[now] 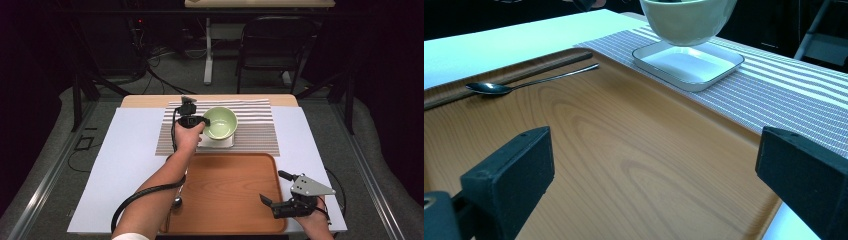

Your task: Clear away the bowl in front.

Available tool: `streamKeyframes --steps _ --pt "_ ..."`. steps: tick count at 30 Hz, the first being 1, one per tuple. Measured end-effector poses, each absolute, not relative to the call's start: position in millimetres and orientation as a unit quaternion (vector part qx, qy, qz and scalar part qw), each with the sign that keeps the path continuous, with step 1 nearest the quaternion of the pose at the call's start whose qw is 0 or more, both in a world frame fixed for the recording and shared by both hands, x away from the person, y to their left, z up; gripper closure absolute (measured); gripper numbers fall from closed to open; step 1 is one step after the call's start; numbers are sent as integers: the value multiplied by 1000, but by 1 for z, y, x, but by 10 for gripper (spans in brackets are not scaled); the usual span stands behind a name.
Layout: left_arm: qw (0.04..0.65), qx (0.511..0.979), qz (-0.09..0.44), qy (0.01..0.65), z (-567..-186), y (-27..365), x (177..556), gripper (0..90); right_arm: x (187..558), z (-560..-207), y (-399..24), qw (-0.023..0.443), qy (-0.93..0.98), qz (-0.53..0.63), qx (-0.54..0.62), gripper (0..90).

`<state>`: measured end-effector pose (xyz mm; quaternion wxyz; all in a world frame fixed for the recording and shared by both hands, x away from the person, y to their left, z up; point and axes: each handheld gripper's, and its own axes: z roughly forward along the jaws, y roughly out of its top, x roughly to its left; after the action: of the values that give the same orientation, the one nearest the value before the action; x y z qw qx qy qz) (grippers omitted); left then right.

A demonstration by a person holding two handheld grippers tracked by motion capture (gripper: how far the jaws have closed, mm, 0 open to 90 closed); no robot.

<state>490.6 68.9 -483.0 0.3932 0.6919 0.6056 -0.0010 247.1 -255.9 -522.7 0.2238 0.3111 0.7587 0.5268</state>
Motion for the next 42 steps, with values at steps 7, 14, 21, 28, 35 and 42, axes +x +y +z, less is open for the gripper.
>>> streamKeyframes --steps 7,14,21,28,35,42 --pt "394 707 -15 587 -483 65 477 816 246 -522 -256 223 759 529 309 20" --pt "386 731 -18 562 -485 62 464 816 245 -522 -256 224 759 529 307 20" --pt "383 752 -24 536 -489 57 443 811 245 -522 -256 225 758 529 307 20" --pt "381 763 -37 521 -495 57 428 811 245 -522 -256 226 758 529 307 20" --pt "378 772 -47 509 -501 59 412 811 245 -522 -255 225 759 528 307 20" --pt "375 783 -56 493 -504 52 400 812 244 -522 -254 225 760 528 306 20"
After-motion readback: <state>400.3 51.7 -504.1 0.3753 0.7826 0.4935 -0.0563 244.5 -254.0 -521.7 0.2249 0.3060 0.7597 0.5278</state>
